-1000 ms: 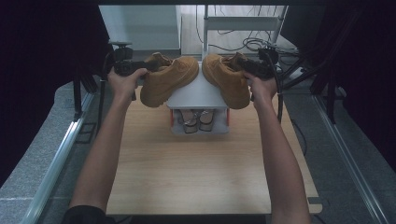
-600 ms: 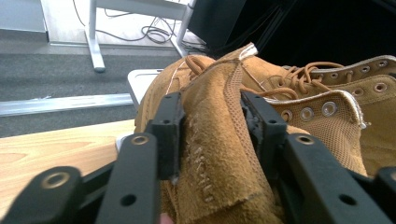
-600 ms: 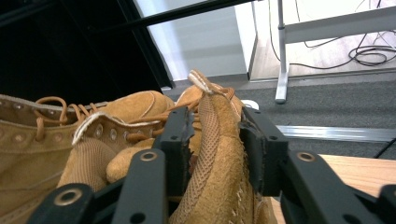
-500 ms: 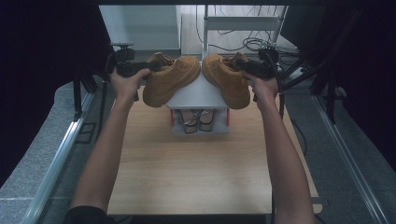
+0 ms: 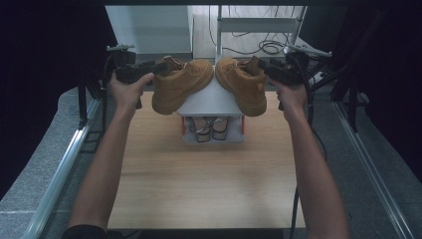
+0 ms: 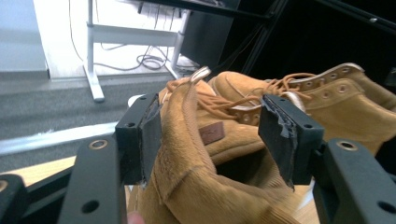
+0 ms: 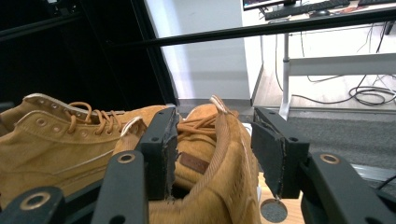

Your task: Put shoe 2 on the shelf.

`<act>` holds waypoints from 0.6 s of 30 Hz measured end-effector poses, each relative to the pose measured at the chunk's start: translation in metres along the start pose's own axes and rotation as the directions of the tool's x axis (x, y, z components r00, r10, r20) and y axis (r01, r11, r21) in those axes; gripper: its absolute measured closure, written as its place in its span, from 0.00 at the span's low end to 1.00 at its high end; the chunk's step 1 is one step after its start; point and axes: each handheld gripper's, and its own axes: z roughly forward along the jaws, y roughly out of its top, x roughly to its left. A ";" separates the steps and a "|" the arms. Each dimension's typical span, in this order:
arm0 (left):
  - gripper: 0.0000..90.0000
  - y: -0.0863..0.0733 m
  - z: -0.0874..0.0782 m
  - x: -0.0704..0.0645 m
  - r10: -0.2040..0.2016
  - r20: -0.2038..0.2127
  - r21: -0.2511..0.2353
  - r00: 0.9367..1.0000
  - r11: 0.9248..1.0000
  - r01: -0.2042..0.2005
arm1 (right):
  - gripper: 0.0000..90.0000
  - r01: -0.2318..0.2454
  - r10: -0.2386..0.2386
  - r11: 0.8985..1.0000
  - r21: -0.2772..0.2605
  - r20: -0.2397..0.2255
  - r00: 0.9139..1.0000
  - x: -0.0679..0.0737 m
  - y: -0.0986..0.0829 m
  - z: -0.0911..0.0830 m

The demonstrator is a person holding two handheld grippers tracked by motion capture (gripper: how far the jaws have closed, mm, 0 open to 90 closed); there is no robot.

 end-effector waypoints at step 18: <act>0.96 -0.015 -0.044 0.012 0.055 -0.077 0.007 0.996 0.998 -0.054 | 0.79 0.001 -0.002 1.000 0.023 0.024 1.000 -0.029 -0.027 -0.028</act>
